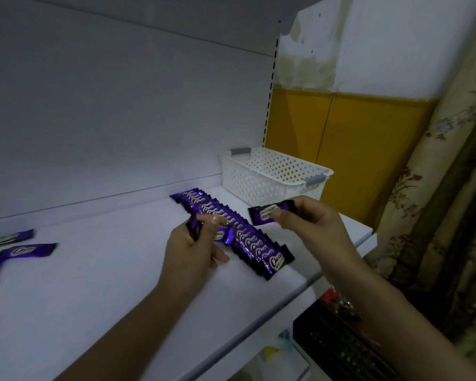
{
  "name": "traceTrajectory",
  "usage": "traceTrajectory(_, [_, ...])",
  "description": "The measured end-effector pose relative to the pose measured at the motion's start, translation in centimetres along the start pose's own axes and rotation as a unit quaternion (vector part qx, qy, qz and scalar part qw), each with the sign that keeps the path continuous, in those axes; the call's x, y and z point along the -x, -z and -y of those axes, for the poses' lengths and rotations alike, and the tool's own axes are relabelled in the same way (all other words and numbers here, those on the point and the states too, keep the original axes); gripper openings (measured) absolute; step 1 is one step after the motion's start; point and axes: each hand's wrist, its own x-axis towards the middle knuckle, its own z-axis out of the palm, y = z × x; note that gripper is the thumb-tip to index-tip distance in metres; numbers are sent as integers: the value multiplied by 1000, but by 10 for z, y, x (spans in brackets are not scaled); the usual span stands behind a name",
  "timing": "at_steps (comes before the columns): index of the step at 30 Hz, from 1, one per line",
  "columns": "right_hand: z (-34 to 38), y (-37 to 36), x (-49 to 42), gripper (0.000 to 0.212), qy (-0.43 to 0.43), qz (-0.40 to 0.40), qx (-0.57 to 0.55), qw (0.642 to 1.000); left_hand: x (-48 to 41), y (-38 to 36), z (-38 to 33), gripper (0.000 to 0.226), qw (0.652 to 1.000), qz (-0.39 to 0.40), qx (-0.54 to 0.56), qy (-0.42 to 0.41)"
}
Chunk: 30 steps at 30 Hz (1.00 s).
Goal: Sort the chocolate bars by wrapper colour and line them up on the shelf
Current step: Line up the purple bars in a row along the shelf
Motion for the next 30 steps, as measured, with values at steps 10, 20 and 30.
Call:
traceTrajectory(10, [-12, 49, 13, 27, 79, 171, 181, 965, 1, -2, 7, 17, 999, 26, 19, 16])
traceTrajectory(20, [-18, 47, 7, 19, 107, 298, 277, 907, 3, -4, 3, 19, 1000, 23, 6, 16])
traceTrajectory(30, [-20, 36, 5, 18, 133, 275, 316, 898, 2, -1, 6, 12, 999, 22, -32, 4])
